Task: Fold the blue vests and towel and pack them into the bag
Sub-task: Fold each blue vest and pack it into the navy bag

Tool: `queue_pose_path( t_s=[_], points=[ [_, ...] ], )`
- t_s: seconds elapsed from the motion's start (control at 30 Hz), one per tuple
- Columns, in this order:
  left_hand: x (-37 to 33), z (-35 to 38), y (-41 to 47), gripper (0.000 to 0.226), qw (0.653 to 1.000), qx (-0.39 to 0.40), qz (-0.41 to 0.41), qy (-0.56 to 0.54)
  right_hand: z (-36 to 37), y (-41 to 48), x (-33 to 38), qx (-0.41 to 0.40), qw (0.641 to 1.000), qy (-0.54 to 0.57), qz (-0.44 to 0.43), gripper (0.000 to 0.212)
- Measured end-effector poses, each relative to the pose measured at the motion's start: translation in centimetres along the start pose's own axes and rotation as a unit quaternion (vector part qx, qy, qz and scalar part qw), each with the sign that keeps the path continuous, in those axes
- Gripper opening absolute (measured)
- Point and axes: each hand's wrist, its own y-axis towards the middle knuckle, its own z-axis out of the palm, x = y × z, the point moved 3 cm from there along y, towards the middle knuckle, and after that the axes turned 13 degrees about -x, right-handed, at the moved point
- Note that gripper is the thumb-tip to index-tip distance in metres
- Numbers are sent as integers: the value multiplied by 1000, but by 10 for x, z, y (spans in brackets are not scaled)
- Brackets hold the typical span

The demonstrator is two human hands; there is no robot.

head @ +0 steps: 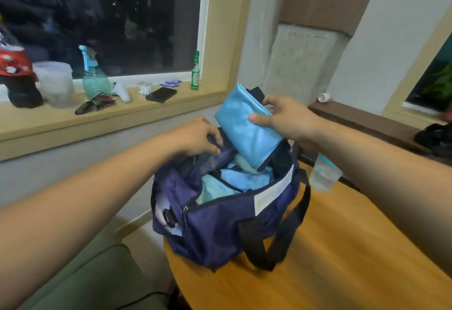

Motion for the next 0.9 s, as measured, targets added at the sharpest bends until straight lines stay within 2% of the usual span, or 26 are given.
queue_pose_path(
  t_s=[0.13,0.2,0.3,0.43,0.53,0.6,0.67,0.73,0.77,0.83,0.9],
  points=[
    [15,2,17,25,998,-12,-22,53,30,6,-21,142,989,-12,35,34],
    [21,0,20,27,998,-28,-42,28,35,8,-31,178,978,-103,15,32],
    [22,0,19,28,996,-57,-62,-7,45,14,-42,227,931,-283,-21,27],
    [9,-5,17,29,994,-92,-47,-23,72,22,-38,196,886,-415,-58,28],
    [-1,-9,14,29,994,-93,-41,-33,91,22,-43,196,810,-545,-94,20],
    [-5,-10,13,28,994,-93,-39,-41,97,20,-47,180,786,-584,-95,28],
    [-8,-12,11,27,994,-93,-36,-42,99,13,-42,125,782,-597,-129,35],
    [-9,-14,9,27,994,-92,-30,-41,99,9,-33,57,773,-595,-211,38],
    [-10,-15,9,27,995,-91,-28,-42,101,7,-30,51,769,-584,-254,36],
    [-11,-17,7,27,994,-92,-29,-46,104,4,-32,99,792,-537,-273,27],
    [-12,-18,7,28,994,-92,-25,-44,107,1,-38,164,823,-493,-229,29]
  ],
)
